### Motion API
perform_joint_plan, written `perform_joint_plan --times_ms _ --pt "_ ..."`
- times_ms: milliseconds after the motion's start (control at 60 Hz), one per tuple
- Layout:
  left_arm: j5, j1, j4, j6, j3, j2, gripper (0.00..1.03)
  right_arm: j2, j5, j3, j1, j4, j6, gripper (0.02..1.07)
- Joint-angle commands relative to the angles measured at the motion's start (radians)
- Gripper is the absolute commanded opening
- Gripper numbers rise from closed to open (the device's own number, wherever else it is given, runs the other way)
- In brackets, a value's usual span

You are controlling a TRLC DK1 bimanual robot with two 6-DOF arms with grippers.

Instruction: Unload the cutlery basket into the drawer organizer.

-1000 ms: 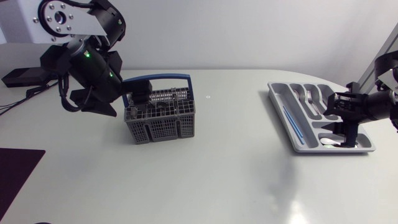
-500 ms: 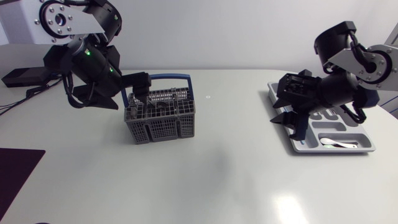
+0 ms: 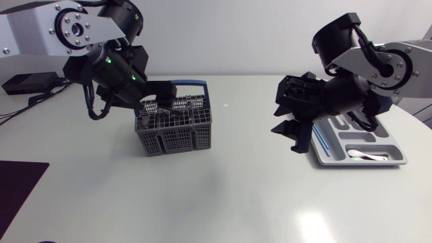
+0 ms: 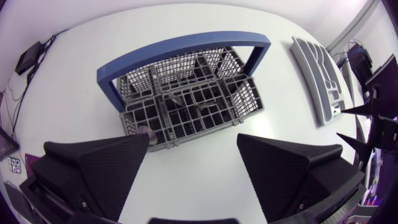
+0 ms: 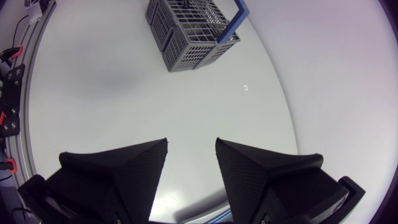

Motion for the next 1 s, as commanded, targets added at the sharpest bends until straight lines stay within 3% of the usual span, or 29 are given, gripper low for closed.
perform_joint_plan --times_ms 0,517,567,617,633,983 --pt "-0.008 -0.021 0.016 0.07 -0.03 0.016 0.99 0.02 0.008 0.009 0.017 0.005 0.035 0.6" --pt "-0.051 -0.058 0.035 0.417 -0.001 0.033 0.98 0.019 0.007 -0.011 0.072 0.005 0.067 0.6" --pt "-0.051 -0.059 0.035 0.492 0.008 0.036 0.97 0.019 0.007 -0.016 0.072 0.007 0.067 0.6" --pt "-0.045 -0.064 0.032 0.754 0.011 0.039 0.97 0.019 0.007 -0.019 0.072 0.008 0.067 0.6" --pt "-0.045 -0.066 0.027 0.788 0.014 0.039 0.97 0.019 0.007 -0.019 0.072 0.008 0.067 0.6" --pt "-0.016 -0.056 0.027 0.987 0.059 0.088 0.98 0.014 0.002 -0.042 0.069 0.021 0.067 0.6"
